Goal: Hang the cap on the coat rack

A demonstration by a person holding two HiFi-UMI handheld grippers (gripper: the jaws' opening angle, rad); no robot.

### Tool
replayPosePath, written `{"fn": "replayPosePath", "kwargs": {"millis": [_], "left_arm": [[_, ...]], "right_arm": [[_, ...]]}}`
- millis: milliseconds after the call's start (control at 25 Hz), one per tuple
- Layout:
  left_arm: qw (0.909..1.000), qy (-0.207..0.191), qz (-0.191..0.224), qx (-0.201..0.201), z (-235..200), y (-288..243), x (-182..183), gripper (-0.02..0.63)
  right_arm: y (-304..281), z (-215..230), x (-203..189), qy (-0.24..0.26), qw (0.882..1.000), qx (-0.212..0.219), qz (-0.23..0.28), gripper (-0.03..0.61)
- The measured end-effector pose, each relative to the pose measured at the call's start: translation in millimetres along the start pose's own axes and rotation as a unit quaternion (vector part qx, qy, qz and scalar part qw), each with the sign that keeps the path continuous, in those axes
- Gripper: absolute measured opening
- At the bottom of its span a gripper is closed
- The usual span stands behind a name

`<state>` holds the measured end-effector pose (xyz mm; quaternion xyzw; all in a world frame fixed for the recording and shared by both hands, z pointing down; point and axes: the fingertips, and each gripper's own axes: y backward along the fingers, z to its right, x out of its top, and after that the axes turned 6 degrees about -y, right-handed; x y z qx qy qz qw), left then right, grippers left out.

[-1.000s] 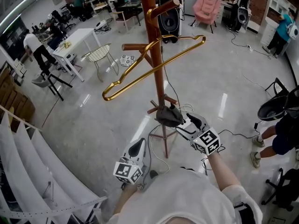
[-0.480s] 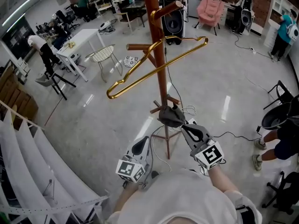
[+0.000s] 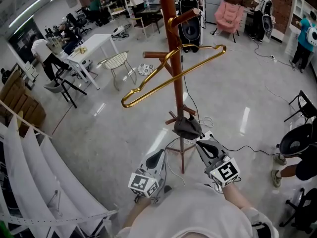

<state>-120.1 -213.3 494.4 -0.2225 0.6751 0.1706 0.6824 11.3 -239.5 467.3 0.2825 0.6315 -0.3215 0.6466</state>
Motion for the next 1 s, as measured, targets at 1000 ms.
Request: {"fn": "replayPosePath", "kwargs": {"millis": [1000], "left_arm": [[1.0,-0.003,0.006,0.005,0.6,1.4,5.4,0.009]], "right_arm": [[0.4,-4.6,-6.3,-0.027,1.0,0.004,0.0,0.012]]}}
